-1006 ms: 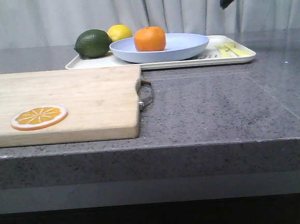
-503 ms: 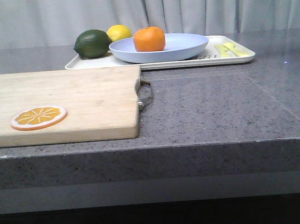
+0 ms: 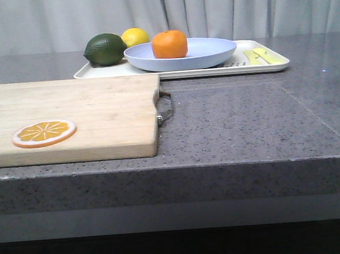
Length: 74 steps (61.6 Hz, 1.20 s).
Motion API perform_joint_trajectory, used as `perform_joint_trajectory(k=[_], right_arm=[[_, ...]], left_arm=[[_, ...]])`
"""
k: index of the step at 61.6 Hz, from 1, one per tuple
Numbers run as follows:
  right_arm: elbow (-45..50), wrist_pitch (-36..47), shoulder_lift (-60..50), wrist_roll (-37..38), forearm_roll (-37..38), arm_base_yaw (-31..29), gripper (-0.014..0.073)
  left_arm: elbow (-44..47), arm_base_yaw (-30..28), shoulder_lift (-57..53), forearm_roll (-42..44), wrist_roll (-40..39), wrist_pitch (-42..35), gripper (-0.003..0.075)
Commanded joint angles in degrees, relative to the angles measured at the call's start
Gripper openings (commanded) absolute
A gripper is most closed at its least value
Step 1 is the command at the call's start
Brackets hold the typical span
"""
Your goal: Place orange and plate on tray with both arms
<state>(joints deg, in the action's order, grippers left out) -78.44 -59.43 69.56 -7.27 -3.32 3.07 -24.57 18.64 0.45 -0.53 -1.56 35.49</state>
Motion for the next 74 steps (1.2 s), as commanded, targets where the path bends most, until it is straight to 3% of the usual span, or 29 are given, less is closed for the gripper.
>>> perform_joint_trajectory(k=[1, 18, 30, 74], right_arm=[[8.2, 10.4, -6.9, -0.9, 0.6, 0.0, -0.0112], [37.3, 34.4, -23.1, -1.0, 0.6, 0.0, -0.0112], [48.3, 47.1, -31.4, -0.9, 0.6, 0.0, -0.0112], [49.9, 48.8, -32.6, -0.9, 0.6, 0.0, -0.0112]], left_arm=[[-1.5, 0.0, 1.5, -0.5, -0.4, -4.7, -0.0018], [-1.5, 0.0, 1.5, -0.5, -0.4, -4.7, -0.0018], [-1.5, 0.0, 1.5, -0.5, -0.4, -4.7, -0.0018], [-1.5, 0.0, 1.5, -0.5, -0.4, -4.7, -0.0018]])
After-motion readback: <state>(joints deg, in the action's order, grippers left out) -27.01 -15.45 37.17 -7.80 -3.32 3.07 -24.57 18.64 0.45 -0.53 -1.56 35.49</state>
